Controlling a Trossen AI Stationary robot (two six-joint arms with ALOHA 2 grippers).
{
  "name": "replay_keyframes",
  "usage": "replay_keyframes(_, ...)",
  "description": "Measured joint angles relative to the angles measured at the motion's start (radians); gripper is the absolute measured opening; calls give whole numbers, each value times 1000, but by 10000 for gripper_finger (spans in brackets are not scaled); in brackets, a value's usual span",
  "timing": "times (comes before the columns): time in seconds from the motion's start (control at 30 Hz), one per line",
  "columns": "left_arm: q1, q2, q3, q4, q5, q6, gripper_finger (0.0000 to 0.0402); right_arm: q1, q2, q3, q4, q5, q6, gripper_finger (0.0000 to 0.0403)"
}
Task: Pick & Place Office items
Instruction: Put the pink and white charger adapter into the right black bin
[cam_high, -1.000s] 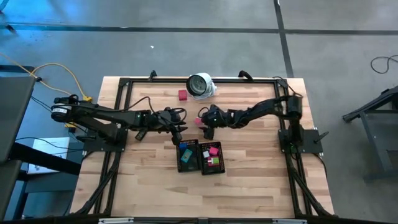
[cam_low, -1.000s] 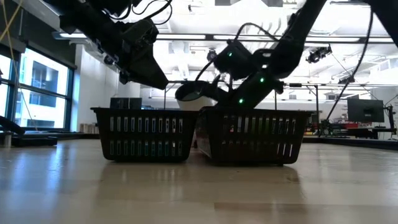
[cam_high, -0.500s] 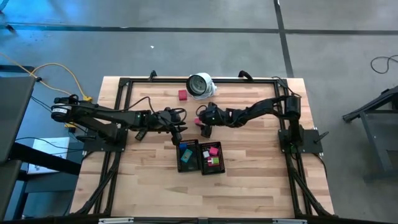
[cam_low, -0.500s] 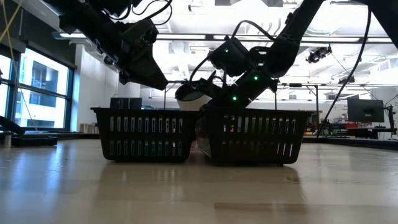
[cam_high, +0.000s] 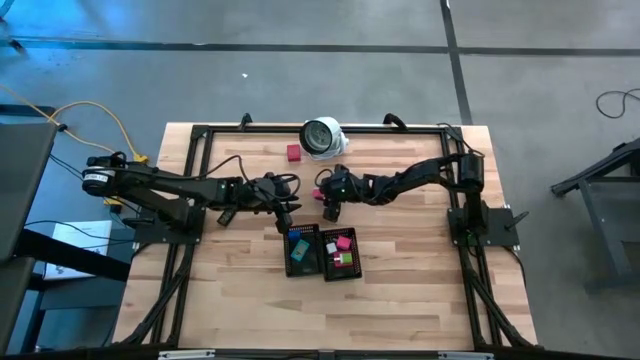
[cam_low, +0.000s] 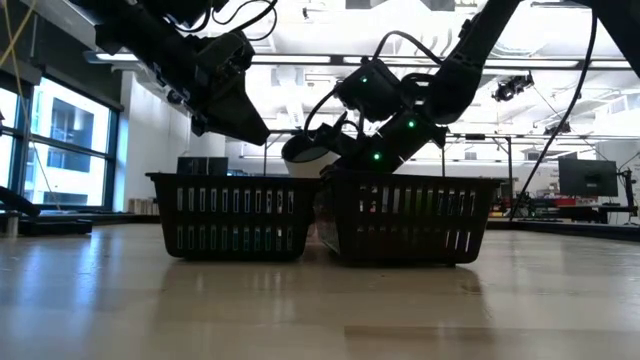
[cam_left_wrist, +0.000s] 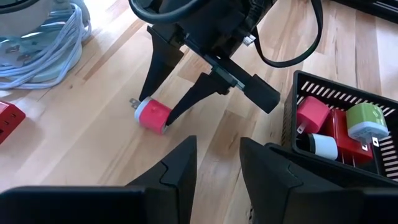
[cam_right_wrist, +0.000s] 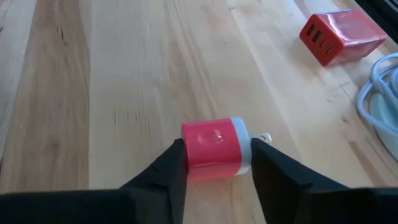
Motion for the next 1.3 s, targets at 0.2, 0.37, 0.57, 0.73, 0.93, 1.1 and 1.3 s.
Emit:
replay_keyframes(0.2, 0, 0, 0, 0, 0, -4, 118, 0, 0, 0, 0, 1, -1, 127)
replay_keyframes(0.37, 0, 0, 0, 0, 0, -6, 118, 13, -4, 0, -5, 67, -58, 127)
replay_keyframes(0.57, 0, 0, 0, 1, -1, -8, 118, 73, -108, -3, -93, 237, -163, 127)
replay_keyframes(0.73, 5, 0, -1, 10, -10, -25, 118, 152, -229, -4, -164, 320, -191, 127)
replay_keyframes(0.93, 14, 0, -1, 86, -14, -65, 118, 326, -354, 0, -206, 556, -284, 127)
replay_keyframes(1.1, 6, 0, -5, 267, 83, -68, 118, 474, -371, 0, -209, 742, -338, 127)
replay_keyframes(1.3, -44, 34, -24, 489, 154, -68, 118, 580, -368, 0, -210, 953, -370, 127)
